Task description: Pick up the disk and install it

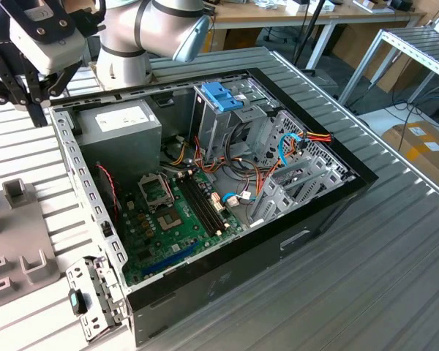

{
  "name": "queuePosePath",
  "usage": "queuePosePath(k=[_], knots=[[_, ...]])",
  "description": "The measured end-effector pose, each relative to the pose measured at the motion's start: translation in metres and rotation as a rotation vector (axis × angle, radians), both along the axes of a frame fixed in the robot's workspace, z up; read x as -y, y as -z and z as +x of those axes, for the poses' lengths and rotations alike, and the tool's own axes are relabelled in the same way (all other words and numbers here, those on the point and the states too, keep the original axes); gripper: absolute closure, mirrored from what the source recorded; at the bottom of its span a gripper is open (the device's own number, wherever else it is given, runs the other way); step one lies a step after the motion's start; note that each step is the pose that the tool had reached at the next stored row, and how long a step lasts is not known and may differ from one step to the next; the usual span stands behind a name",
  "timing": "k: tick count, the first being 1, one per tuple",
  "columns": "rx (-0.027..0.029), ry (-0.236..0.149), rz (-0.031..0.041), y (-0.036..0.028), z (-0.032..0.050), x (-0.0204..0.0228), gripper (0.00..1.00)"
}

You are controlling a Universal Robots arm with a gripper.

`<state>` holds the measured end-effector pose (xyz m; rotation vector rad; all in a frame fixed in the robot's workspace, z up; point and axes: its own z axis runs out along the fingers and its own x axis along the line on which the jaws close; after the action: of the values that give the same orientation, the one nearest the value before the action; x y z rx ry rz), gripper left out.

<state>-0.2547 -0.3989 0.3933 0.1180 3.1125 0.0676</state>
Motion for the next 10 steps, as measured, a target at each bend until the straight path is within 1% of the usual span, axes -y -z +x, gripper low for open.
queuePosePath(k=[10], knots=[[0.0000, 0.000, 0.0000, 0.0000, -0.0028, 0.0000, 0.89]])
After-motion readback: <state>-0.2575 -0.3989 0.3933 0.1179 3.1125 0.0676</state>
